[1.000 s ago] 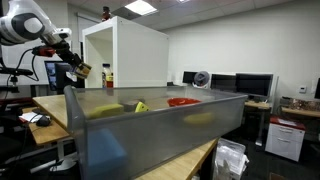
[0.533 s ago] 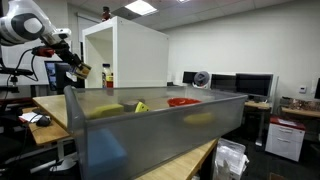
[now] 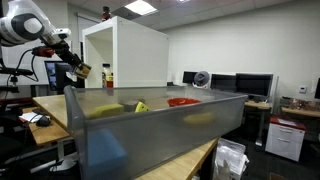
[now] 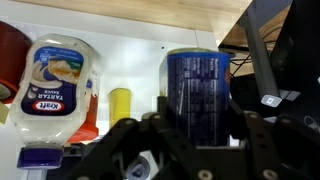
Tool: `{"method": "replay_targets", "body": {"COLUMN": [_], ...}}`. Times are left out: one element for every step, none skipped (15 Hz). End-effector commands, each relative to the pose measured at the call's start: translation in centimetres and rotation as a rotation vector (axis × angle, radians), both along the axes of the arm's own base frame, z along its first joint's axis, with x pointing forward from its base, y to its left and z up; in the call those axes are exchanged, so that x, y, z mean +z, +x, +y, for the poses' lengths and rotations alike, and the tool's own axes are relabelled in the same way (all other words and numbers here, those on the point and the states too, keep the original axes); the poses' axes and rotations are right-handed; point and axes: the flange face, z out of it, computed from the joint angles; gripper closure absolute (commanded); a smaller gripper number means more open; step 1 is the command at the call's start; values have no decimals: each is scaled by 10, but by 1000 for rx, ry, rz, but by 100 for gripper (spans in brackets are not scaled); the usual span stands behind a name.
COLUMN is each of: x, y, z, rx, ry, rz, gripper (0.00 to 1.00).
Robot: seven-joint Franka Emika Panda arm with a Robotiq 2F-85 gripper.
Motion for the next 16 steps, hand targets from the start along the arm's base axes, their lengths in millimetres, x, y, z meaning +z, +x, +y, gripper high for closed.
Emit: {"method": "replay_targets", "body": {"x": [5, 4, 1, -1, -2, -4, -5, -6, -6, -6, -6, -4, -3, -2, 0, 2], "y": [-2, -2, -3, -4, -4, -5, -5, -5, -6, -6, -6, -6, -5, -5, -4, -3], "z": [0, 0, 0, 1, 1, 0, 1, 2, 2, 3, 3, 4, 4, 4, 4, 4], "rx": [-18, -15, -11, 0, -2, -2, 3, 8, 12, 14, 14, 19, 21, 25, 25, 27], "ry": [-18, -23, -42, -48, -59, -66, -72, -77, -78, -81, -82, -76, -76, -77, -80, -85], "rz": [-3, 6, 33, 54, 66, 73, 83, 93, 95, 94, 86, 60, 28, 11, -24, -47], "gripper": [70, 70, 70, 70, 70, 70, 70, 70, 70, 70, 70, 70, 70, 70, 70, 70]}}
